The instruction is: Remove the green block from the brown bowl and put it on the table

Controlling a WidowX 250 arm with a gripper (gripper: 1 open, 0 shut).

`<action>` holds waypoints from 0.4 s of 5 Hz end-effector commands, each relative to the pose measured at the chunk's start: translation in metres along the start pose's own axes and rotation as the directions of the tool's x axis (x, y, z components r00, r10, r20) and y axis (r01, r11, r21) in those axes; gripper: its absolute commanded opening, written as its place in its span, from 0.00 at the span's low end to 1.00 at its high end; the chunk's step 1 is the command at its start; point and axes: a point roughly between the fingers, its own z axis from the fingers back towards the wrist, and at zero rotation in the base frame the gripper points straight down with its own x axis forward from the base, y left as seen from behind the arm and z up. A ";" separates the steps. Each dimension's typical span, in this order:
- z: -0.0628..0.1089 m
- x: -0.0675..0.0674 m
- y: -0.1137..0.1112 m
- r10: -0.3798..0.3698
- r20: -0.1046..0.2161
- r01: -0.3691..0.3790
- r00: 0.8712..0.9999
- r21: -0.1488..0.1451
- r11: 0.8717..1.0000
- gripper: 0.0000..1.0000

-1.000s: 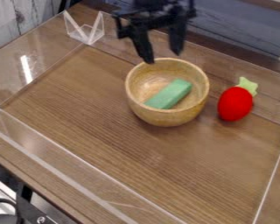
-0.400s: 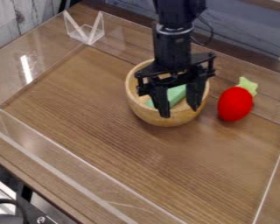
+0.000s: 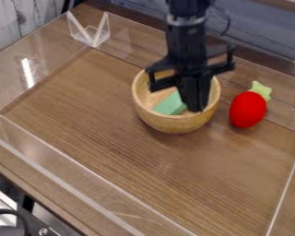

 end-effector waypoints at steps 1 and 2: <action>0.042 0.005 -0.008 0.020 0.042 -0.016 0.999 -0.094 0.995 0.00; 0.067 0.009 -0.007 0.056 0.058 -0.048 0.997 -0.132 0.990 0.00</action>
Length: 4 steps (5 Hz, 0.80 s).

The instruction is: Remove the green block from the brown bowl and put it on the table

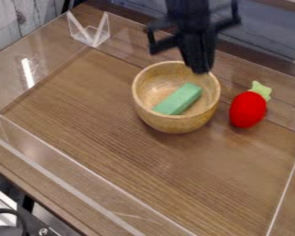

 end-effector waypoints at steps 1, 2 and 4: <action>-0.002 0.003 -0.004 -0.105 0.021 0.106 0.994 -0.008 0.994 1.00; -0.022 0.006 -0.002 -0.186 0.004 0.185 0.983 0.035 0.982 1.00; -0.052 0.011 0.009 -0.314 0.005 0.313 0.949 0.088 0.946 1.00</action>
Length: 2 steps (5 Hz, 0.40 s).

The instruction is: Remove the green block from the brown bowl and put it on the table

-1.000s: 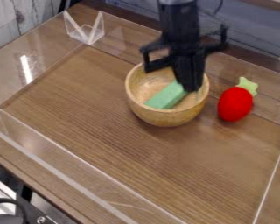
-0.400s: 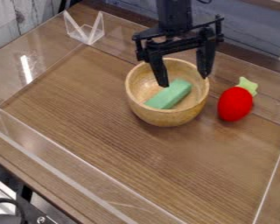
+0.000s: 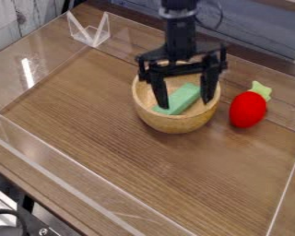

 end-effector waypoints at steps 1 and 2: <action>-0.006 0.002 -0.001 -0.097 0.030 0.097 0.995 0.000 0.995 1.00; -0.017 0.011 -0.004 -0.099 0.047 0.099 0.994 0.005 0.995 1.00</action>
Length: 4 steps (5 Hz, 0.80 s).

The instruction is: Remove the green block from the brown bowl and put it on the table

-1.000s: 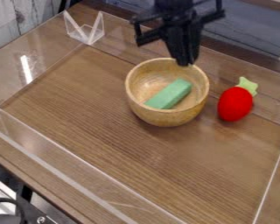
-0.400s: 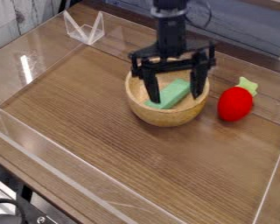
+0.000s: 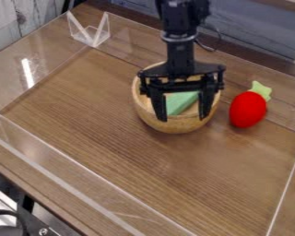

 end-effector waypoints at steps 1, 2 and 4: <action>0.001 0.011 -0.009 0.003 0.046 -0.002 0.999 -0.014 1.000 0.00; 0.008 0.014 -0.005 -0.006 0.053 0.007 0.999 -0.014 1.000 0.00; 0.014 0.018 0.007 -0.094 0.056 0.095 0.994 0.001 0.996 1.00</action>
